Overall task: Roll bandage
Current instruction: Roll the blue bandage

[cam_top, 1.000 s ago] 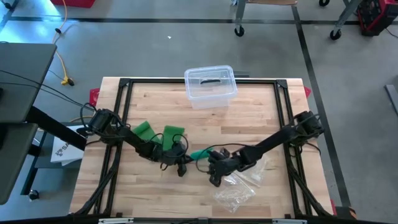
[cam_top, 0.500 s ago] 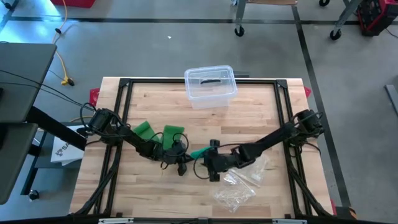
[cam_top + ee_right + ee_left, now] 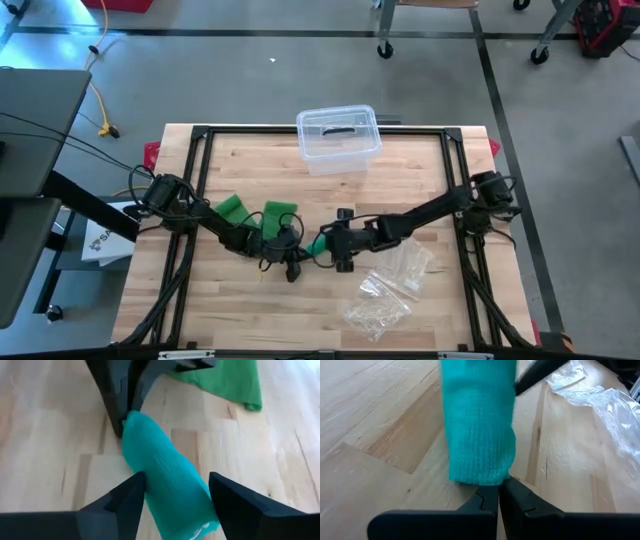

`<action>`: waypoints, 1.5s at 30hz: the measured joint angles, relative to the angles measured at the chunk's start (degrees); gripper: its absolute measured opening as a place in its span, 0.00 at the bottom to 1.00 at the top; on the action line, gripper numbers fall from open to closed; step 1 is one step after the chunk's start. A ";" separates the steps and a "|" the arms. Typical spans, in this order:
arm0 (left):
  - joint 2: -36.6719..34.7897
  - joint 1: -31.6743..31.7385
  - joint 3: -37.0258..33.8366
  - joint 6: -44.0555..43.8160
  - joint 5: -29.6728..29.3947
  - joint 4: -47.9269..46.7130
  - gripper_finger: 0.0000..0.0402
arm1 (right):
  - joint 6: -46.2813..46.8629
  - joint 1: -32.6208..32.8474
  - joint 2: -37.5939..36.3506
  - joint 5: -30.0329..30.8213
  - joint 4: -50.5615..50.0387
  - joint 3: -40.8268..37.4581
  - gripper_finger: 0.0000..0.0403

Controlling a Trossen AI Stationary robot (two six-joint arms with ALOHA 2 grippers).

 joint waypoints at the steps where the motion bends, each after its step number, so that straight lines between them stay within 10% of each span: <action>1: 0.00 0.00 0.00 0.07 0.10 -0.02 0.00 | -0.49 -0.26 0.14 -0.96 0.04 0.00 0.50; 15: -3.50 -0.15 -0.31 1.40 9.29 0.12 0.01 | 5.34 2.48 0.25 -5.85 -4.07 -0.07 0.21; 22: -8.08 -1.71 -0.20 1.79 22.39 0.71 0.18 | 18.03 7.43 -0.53 -20.43 0.93 -0.07 0.02; 32: -9.18 -1.70 -0.11 9.45 3.52 -1.80 0.26 | 22.32 5.65 -0.62 -19.86 6.54 -4.58 0.04; 45: -6.73 0.78 -0.09 13.88 2.35 -1.46 0.23 | 21.29 -1.14 -0.64 -16.31 17.45 -14.42 0.09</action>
